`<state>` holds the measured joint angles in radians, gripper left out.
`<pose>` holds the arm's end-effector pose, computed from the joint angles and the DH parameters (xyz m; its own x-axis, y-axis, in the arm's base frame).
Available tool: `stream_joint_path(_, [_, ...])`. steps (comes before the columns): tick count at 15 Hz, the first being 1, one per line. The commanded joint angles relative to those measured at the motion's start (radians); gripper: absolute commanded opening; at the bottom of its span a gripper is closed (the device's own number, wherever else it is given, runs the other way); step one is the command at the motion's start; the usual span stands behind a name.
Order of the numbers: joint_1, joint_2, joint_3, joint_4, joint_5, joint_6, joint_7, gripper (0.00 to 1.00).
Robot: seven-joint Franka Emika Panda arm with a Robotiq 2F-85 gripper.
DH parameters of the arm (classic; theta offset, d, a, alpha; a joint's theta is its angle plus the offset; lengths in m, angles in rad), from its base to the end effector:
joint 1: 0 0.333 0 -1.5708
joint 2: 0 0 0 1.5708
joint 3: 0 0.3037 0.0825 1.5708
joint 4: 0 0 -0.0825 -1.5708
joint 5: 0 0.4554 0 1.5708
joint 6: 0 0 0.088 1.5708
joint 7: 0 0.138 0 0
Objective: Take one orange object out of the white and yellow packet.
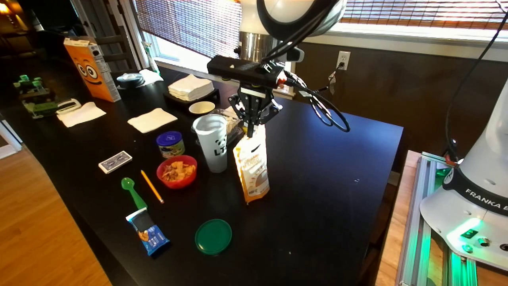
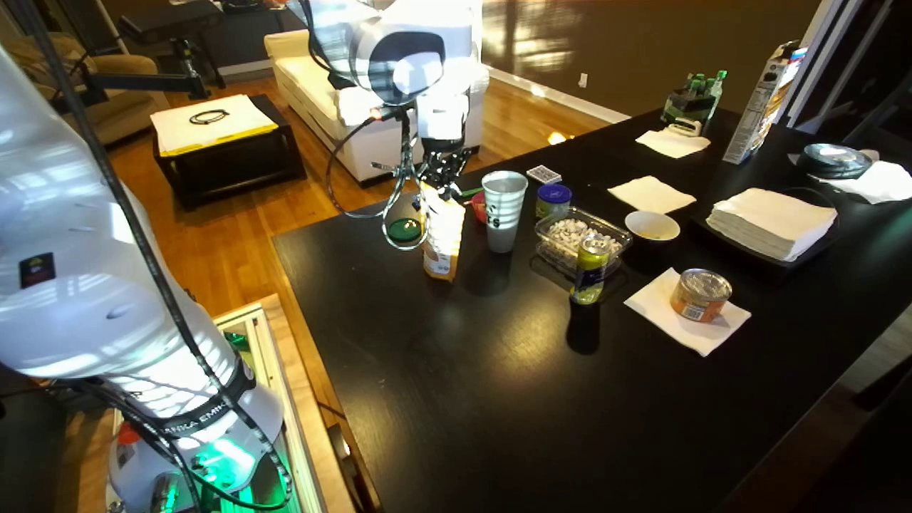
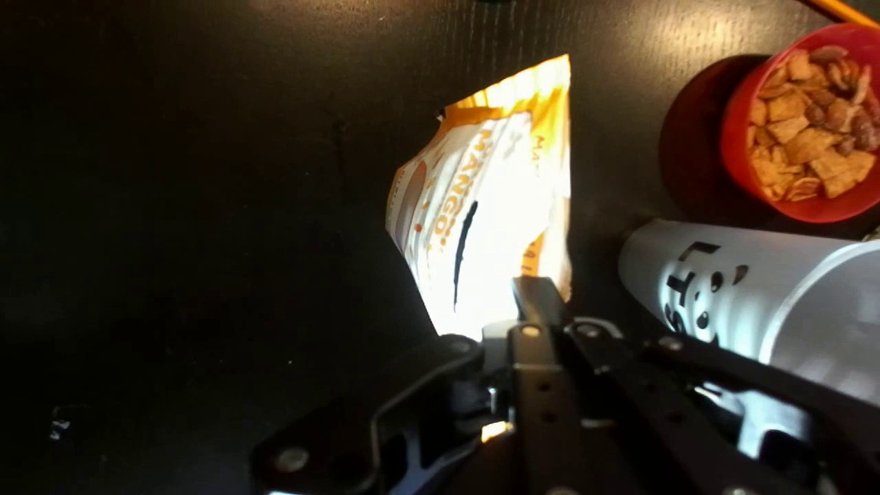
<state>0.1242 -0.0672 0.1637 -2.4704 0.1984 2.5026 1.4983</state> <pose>0.5087 0.1517 0.2314 0.2097 -0.9710 -0.1150 -0.9751 -0.1990 -0.0981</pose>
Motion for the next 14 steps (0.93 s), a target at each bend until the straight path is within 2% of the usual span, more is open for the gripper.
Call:
stream_joint_path(1, [0.007,-0.038,-0.002,-0.040,0.046,0.045,-0.002,0.00])
stream_joint_path(8, [0.003,-0.073,0.003,-0.052,0.022,0.035,0.026,0.00])
stream_joint_path(14, [0.003,-0.049,-0.001,-0.039,0.043,0.038,-0.003,0.00])
